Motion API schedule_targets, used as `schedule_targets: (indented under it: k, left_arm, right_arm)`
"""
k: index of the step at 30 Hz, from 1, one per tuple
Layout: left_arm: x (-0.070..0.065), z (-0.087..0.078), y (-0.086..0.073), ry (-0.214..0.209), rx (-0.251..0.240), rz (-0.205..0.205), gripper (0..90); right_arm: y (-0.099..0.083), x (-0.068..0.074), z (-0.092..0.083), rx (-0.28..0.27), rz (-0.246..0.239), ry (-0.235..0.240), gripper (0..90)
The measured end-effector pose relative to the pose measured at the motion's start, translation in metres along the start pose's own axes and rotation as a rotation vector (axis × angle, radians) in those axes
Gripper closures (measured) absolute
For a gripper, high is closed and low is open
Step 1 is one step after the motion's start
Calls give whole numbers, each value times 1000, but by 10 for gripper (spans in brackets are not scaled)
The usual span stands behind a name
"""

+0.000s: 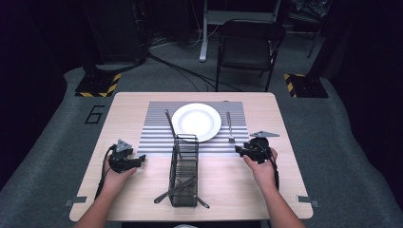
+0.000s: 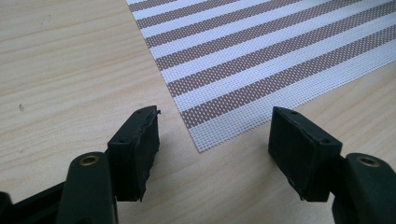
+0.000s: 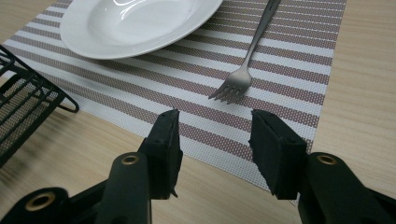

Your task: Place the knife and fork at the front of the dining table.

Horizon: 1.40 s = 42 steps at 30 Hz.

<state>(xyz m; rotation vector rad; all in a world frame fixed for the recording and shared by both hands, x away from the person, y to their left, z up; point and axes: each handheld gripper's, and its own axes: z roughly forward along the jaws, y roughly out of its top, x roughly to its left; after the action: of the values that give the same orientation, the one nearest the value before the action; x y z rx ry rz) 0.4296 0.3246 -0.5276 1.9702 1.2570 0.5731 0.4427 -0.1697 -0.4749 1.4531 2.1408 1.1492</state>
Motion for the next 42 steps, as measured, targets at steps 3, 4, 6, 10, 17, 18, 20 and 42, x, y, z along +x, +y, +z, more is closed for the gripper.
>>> schedule_targets:
  k: [3,4,6,10,17,18,20,42]
  left_arm:
    - [1,-2,0,6,1,-15,387]
    - [1,-2,-1,5,-1,-24,406]
    - [2,-4,0,2,1,-54,434]
    - [2,-10,2,-8,-5,-92,461]
    - [2,-24,9,-27,-56,-115,459]
    - [2,-25,10,-31,-59,-121,459]
    - [1,-29,14,-48,-65,-128,458]
    - [-36,-71,82,-164,-68,-3,526]
  right_arm:
    - [-5,1,2,-6,-27,1,524]
    - [-5,1,3,-8,-36,-2,524]
    - [-7,0,7,-7,-44,-19,524]
    - [-12,0,12,10,-60,-48,527]
    - [-16,0,15,14,-57,-35,522]
    - [-16,0,14,12,-56,-36,520]
    - [-15,1,13,2,-61,-38,513]
    - [-14,1,11,4,-65,-36,510]
